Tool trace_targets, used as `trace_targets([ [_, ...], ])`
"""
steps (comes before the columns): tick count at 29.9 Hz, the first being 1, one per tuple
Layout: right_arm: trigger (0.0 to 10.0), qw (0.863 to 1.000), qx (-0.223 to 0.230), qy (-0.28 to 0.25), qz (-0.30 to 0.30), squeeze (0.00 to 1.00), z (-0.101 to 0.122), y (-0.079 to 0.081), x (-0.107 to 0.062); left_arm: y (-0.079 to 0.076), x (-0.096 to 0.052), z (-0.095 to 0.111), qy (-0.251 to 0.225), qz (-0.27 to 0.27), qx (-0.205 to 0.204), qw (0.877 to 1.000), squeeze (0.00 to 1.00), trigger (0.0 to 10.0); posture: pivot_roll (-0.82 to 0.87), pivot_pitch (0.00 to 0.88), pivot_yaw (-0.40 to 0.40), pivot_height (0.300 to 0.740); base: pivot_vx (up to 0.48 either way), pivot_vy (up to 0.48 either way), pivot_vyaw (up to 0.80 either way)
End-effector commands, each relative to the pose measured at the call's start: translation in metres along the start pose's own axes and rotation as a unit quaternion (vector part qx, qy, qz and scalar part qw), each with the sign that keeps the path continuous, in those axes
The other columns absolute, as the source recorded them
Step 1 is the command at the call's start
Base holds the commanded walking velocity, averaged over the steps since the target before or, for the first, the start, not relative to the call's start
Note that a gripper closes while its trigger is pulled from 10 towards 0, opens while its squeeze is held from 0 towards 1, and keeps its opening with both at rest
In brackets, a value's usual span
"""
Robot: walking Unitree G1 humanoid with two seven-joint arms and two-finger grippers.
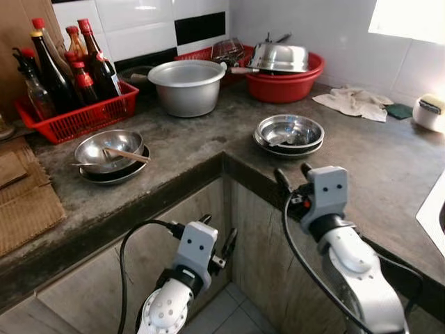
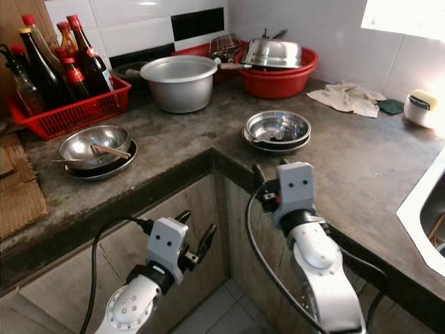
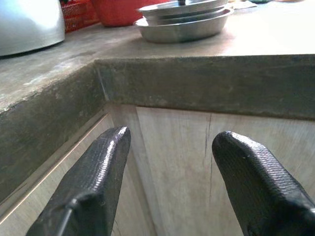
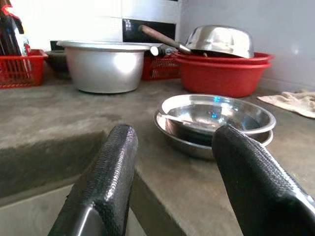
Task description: Kitchen organization
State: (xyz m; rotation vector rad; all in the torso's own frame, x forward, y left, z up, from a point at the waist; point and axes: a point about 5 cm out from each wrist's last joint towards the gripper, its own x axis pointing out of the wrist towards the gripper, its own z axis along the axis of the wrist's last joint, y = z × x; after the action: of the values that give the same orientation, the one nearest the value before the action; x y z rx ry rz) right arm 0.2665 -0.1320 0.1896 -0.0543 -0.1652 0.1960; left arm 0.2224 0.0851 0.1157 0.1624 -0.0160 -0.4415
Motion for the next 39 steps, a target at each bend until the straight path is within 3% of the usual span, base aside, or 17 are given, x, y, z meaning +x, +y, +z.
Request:
trace_targets([
  [1, 10.0, 1.0, 0.003, -0.001, 0.004, 0.0, 0.001, 0.001, 0.003, 0.0, 0.001, -0.001, 0.005, 0.0, 0.002, 1.0, 0.0, 10.0, 0.11, 0.01, -0.018, 0.74, 0.285, 0.0, 0.0],
  [15, 10.0, 1.0, -0.002, -0.015, 0.007, 0.0, 0.007, -0.003, 0.01, 0.001, 0.002, -0.001, 0.007, 0.002, -0.004, 1.0, 0.0, 10.0, 0.12, 0.015, -0.016, 0.74, 0.149, 0.0, 0.0],
  [20, 10.0, 0.999, -0.007, -0.032, 0.026, 0.0, 0.014, -0.004, 0.021, 0.001, 0.002, -0.001, 0.006, 0.004, -0.003, 1.0, 0.0, 10.0, 0.11, 0.019, -0.014, 0.74, 0.0, 0.0, 0.0],
  [26, 10.0, 0.995, -0.046, -0.039, 0.083, 0.0, 0.014, 0.001, 0.038, 0.001, 0.003, 0.003, -0.003, 0.004, -0.007, 1.0, 0.0, 10.0, 0.12, 0.031, -0.017, 0.74, 0.0, 0.0, 0.0],
  [27, 10.0, 0.993, -0.056, -0.039, 0.091, 0.7, 0.013, 0.001, 0.042, 0.001, 0.003, 0.003, -0.005, 0.004, -0.008, 1.0, 0.0, 10.0, 0.12, 0.035, -0.022, 0.74, 0.0, 0.0, 0.0],
  [29, 10.0, 0.993, -0.063, -0.04, 0.096, 0.7, 0.012, 0.001, 0.045, 0.001, 0.003, 0.004, -0.006, 0.003, -0.008, 1.0, 0.0, 10.0, 0.12, 0.038, -0.024, 0.74, 0.0, 0.0, 0.0],
  [30, 10.0, 0.99, -0.077, -0.036, 0.109, 1.0, 0.011, 0.003, 0.049, 0.001, 0.002, 0.004, -0.006, 0.0, -0.01, 1.0, 0.0, 10.0, 0.13, 0.046, -0.029, 0.74, 0.0, 0.0, 0.0],
  [31, 10.0, 0.99, -0.077, -0.036, 0.109, 1.0, 0.011, 0.003, 0.049, 0.001, 0.002, 0.004, -0.006, 0.0, -0.01, 1.0, 0.0, 10.0, 0.13, 0.046, -0.029, 0.74, 0.0, 0.0, 0.0],
  [32, 10.0, 0.983, -0.116, -0.018, 0.138, 0.0, 0.004, 0.005, 0.059, -0.002, 0.0, 0.005, -0.007, -0.006, -0.012, 1.0, 0.0, 10.0, 0.13, 0.057, -0.037, 0.74, 0.0, 0.0, 0.0],
  [34, 10.0, 0.983, -0.116, -0.018, 0.138, 0.0, 0.004, 0.005, 0.059, -0.002, 0.0, 0.005, -0.007, -0.006, -0.012, 1.0, 0.0, 10.0, 0.13, 0.057, -0.037, 0.74, 0.0, 0.0, 0.0],
  [39, 10.0, 0.975, -0.169, -0.001, 0.146, 0.0, -0.005, 0.001, 0.07, -0.005, -0.003, 0.007, -0.009, -0.009, -0.017, 1.0, 0.0, 10.0, 0.14, 0.066, -0.044, 0.74, 0.0, 0.0, 0.0],
])
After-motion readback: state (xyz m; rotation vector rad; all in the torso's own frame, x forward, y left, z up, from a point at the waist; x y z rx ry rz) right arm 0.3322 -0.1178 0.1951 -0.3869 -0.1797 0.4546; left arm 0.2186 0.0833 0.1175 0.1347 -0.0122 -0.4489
